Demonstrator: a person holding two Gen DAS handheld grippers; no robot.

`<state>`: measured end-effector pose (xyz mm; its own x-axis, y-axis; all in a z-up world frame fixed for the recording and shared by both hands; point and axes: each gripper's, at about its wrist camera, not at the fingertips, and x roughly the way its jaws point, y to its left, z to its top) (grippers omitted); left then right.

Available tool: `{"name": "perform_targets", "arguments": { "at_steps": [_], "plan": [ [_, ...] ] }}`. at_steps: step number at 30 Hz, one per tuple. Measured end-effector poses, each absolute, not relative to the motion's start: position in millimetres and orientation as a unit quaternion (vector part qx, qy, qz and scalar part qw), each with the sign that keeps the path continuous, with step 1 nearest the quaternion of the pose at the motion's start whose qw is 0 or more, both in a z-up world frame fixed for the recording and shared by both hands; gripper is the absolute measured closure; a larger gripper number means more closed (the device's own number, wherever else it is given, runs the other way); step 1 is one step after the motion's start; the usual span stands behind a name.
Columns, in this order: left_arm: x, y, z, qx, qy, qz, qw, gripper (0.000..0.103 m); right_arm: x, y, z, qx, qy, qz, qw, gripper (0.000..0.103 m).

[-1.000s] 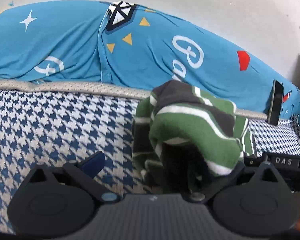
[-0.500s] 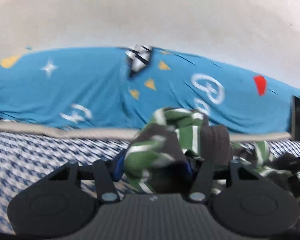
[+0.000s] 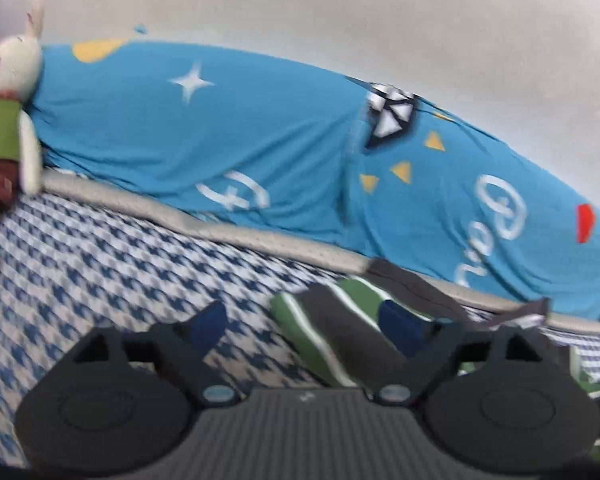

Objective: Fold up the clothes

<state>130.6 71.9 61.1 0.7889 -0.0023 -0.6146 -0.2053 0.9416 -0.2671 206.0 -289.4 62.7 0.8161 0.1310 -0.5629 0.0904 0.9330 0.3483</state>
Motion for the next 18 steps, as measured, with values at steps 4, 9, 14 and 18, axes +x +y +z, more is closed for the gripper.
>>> {"name": "perform_targets", "arguments": {
  "at_steps": [4, 9, 14, 18],
  "plan": [
    [121.8, 54.4, 61.3, -0.175, 0.343, -0.011, 0.923, 0.000, 205.9, -300.9, 59.5, 0.225, 0.329, 0.018, 0.917, 0.073],
    [115.0, 34.7, 53.5, -0.183, 0.379, -0.063, 0.905, 0.000, 206.5, -304.3, 55.7, 0.227, 0.355, 0.026, 0.906, 0.069],
    [110.5, 16.6, 44.1, -0.151, 0.393, -0.065, 0.905, 0.000, 201.9, -304.8, 53.0, 0.226, 0.378, 0.043, 0.897, 0.062],
    [110.5, 5.1, 33.8, -0.127, 0.399, -0.064, 0.906, 0.000, 200.5, -301.8, 48.9, 0.215, 0.408, 0.052, 0.886, 0.059]
  ]
}}
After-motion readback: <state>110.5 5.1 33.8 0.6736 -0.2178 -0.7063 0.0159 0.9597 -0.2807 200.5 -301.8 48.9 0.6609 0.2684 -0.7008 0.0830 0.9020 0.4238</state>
